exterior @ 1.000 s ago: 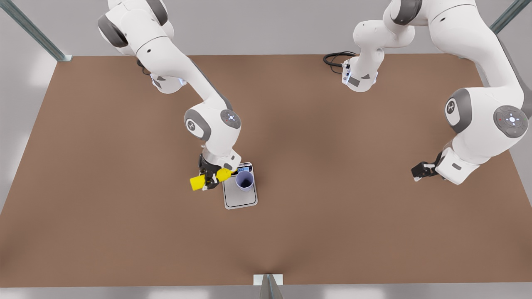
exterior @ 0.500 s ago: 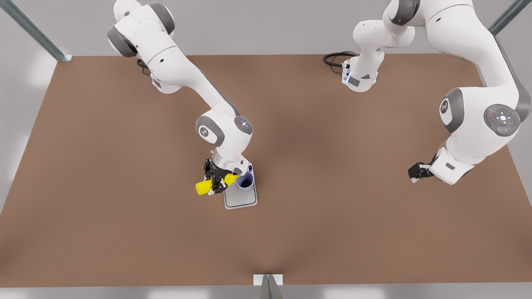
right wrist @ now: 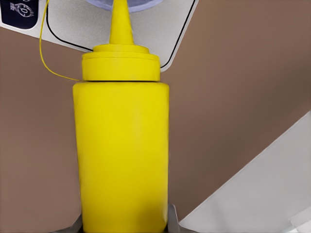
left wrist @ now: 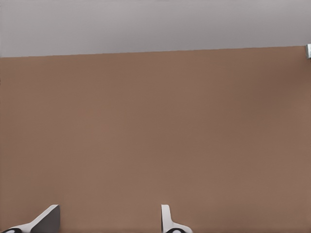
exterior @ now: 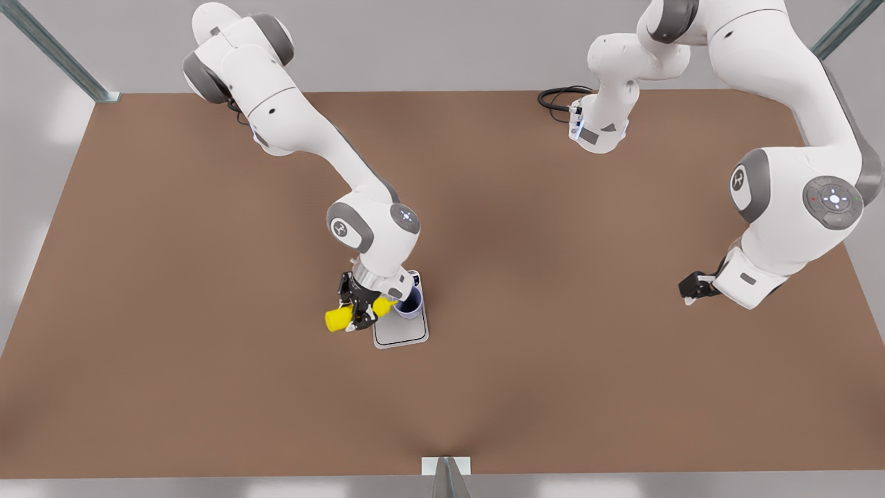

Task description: Move cup to the weight, pick up sauce bottle, pour sauce

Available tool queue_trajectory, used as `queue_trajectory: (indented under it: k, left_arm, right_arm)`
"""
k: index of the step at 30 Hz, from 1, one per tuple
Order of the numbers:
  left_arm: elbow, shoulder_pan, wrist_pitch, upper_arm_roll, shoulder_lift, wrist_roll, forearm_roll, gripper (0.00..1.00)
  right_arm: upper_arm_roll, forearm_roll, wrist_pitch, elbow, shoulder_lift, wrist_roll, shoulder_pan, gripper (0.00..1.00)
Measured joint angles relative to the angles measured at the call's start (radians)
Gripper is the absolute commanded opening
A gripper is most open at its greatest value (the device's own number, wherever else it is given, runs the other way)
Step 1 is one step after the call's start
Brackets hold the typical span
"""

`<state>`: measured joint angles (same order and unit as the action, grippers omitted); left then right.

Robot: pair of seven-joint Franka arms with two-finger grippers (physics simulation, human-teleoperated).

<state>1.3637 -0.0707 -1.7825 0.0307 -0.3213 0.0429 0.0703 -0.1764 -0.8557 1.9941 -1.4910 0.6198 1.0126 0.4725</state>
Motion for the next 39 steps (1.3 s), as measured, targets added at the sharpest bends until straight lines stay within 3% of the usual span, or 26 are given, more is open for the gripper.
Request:
queue_trajectory:
  k: [10,17,22,27,34,39]
  left_arm:
    - [-0.002,-0.001,0.000,0.000,-0.001,0.000,-0.002,1.00]
    - [-0.002,-0.001,-0.008,0.000,-0.001,0.000,-0.003,1.00]
    - [-0.002,-0.002,-0.006,-0.001,0.003,0.001,-0.003,1.00]
    - [-0.002,-0.012,-0.006,-0.005,0.001,0.002,-0.005,1.00]
    - [-0.002,-0.012,-0.008,-0.005,0.001,0.002,-0.004,1.00]
    - [-0.002,-0.012,-0.008,-0.005,0.001,0.002,-0.005,1.00]
  right_arm:
    - [0.000,0.056,-0.006,0.008,-0.024,-0.009,-0.027,0.61]
    - [-0.001,0.657,0.001,0.017,-0.095,0.141,-0.286,0.61]
    - [-0.003,1.077,-0.005,0.000,-0.090,0.472,-0.483,0.61]
    - [-0.003,1.551,-0.204,-0.040,-0.011,0.942,-0.717,0.61]
    - [-0.003,1.855,-0.419,-0.059,0.181,1.183,-0.869,0.62]
    - [-0.003,1.936,-0.422,-0.044,0.295,1.378,-0.871,0.62]
